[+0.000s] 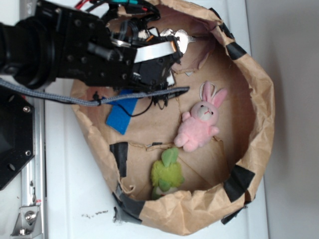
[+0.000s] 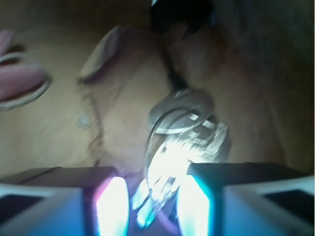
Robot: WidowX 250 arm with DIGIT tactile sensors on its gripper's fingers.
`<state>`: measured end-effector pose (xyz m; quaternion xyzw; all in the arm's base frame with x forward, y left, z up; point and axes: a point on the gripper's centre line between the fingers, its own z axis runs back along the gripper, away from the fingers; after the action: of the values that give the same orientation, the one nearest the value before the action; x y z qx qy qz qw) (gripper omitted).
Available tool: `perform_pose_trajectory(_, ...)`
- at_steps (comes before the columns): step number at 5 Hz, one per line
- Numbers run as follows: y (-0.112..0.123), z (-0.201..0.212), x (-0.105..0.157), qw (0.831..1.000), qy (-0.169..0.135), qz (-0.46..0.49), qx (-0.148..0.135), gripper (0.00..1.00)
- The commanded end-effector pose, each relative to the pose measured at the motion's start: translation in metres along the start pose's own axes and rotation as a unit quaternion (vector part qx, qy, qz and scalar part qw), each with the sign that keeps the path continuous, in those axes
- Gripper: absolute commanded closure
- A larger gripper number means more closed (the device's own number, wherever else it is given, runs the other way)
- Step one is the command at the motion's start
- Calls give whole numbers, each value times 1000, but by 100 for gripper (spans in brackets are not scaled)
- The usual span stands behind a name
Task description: Grab the silver keys.
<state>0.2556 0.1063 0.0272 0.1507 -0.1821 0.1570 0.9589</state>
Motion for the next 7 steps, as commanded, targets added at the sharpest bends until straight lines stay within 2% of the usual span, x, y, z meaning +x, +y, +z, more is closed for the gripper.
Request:
perform_pose_trajectory(1,5,-10,15,999,-21,11,38,100)
perform_pose_trajectory(4,4,-3,19,999,-25,7,30,100)
perform_pose_trajectory(5,3,50,24,999,16,16,-36,100)
perform_pose_trajectory(6,0,107,25,987,9,9,-157,100)
perform_pose_trajectory(7,3,144,39,976,-3,9,-216,100)
